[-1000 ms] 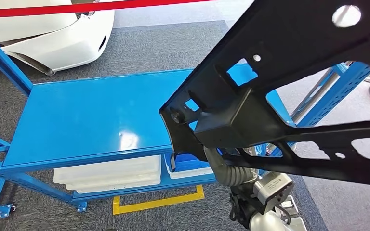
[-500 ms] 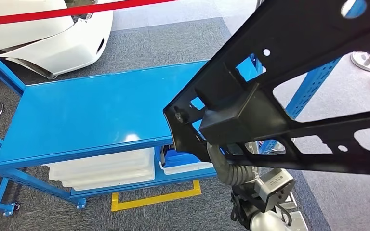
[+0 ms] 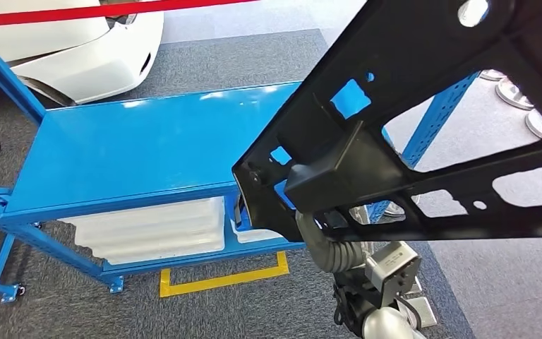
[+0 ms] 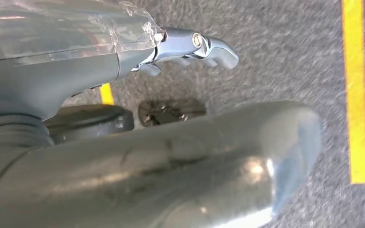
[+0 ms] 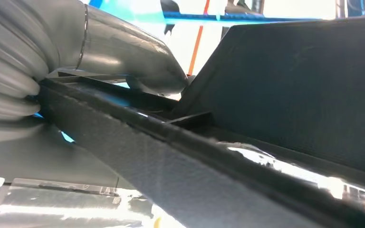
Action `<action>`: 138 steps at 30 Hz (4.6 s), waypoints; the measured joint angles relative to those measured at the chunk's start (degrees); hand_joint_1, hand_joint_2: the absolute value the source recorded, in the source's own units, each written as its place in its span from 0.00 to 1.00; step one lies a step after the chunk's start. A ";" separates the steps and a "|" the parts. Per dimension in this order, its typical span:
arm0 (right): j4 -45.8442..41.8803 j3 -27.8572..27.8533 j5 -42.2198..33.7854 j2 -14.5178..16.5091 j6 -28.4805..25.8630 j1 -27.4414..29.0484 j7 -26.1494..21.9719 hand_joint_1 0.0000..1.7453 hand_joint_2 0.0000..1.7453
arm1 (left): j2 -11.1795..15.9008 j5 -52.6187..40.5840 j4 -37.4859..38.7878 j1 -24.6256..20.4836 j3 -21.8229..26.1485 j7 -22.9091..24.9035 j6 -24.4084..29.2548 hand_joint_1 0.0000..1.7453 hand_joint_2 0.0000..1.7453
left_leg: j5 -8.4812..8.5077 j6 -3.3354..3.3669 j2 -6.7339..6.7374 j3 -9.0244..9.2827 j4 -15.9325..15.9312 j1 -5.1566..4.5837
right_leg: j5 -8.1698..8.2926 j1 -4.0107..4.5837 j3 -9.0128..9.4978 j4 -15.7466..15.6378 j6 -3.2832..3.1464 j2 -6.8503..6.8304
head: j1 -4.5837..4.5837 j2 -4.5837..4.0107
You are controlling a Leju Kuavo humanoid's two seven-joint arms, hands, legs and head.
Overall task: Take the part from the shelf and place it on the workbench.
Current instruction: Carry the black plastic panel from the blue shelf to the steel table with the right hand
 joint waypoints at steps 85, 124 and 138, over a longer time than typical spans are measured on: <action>-0.87 -3.48 2.46 0.86 2.91 4.09 3.01 1.00 1.00 | -0.28 -1.00 0.02 -0.04 -1.31 1.34 -1.50 0.00 0.00 | 1.32 -3.34 2.84 -3.75 3.76 0.79 | 1.62 -0.49 8.62 -6.56 -1.22 -5.39 | -0.98 0.00; 0.24 -3.53 3.46 1.67 5.91 3.79 4.35 1.00 1.00 | -0.22 -1.50 0.04 0.07 -1.38 2.33 -1.56 0.00 0.00 | 3.07 -0.45 -1.32 -4.10 1.48 0.63 | -4.59 -0.46 4.69 3.17 0.40 -1.02 | 0.17 0.00; 1.03 -3.47 2.96 1.90 6.64 3.44 3.76 1.00 1.00 | -0.12 -1.44 0.07 0.03 -1.38 2.49 -1.62 0.00 0.00 | -0.74 -3.32 -4.12 -7.46 8.61 0.59 | 2.49 -0.88 7.66 -7.02 -1.64 0.60 | 1.09 0.00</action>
